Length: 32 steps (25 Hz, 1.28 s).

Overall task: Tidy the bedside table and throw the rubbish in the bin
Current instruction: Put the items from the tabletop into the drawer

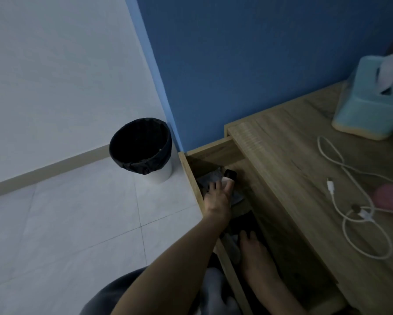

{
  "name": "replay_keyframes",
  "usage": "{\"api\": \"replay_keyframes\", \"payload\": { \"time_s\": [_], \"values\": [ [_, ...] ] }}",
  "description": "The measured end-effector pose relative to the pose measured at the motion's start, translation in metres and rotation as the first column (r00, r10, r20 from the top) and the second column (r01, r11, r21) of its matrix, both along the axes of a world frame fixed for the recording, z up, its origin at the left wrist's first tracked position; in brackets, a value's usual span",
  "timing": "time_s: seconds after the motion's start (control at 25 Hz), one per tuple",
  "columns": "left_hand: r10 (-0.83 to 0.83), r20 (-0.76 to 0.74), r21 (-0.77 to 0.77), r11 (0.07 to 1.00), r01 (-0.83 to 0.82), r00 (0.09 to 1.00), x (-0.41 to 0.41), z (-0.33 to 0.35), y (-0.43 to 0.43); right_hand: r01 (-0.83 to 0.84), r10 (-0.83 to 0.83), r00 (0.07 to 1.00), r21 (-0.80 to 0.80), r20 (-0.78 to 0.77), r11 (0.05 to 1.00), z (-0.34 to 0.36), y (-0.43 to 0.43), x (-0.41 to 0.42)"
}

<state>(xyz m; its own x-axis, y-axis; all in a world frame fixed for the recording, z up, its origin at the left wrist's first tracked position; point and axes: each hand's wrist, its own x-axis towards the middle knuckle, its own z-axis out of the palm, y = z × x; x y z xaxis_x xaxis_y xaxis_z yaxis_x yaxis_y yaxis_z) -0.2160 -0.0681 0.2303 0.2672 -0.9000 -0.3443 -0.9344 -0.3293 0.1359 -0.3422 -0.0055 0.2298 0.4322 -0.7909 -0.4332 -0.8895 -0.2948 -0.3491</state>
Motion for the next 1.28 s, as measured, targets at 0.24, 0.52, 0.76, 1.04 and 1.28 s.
{"api": "replay_keyframes", "payload": {
  "time_s": [0.24,0.52,0.76,1.04,1.28],
  "values": [
    [0.083,-0.424,-0.384,0.885,-0.262,0.902,-0.026,0.042,-0.02,0.203,-0.163,0.916,-0.074,0.367,0.976,0.044,-0.018,-0.022],
    [-0.232,-0.32,-0.49,0.87,0.049,0.919,-0.121,0.08,-0.054,0.737,-0.426,0.599,-0.258,0.678,0.625,0.118,-0.097,-0.148],
    [-0.332,-0.29,-0.299,0.922,0.245,0.897,-0.157,0.072,-0.062,0.654,-0.591,0.748,-0.186,0.3,0.733,0.096,-0.131,-0.196],
    [-0.318,-0.364,-0.345,0.919,0.191,0.875,-0.156,0.078,-0.059,0.602,-0.577,0.798,-0.242,0.174,0.761,0.09,-0.139,-0.195],
    [-0.379,-0.328,-0.322,0.906,0.275,0.865,-0.138,0.077,-0.059,0.61,-0.555,0.792,-0.362,0.253,0.705,0.106,-0.14,-0.19]
  ]
}}
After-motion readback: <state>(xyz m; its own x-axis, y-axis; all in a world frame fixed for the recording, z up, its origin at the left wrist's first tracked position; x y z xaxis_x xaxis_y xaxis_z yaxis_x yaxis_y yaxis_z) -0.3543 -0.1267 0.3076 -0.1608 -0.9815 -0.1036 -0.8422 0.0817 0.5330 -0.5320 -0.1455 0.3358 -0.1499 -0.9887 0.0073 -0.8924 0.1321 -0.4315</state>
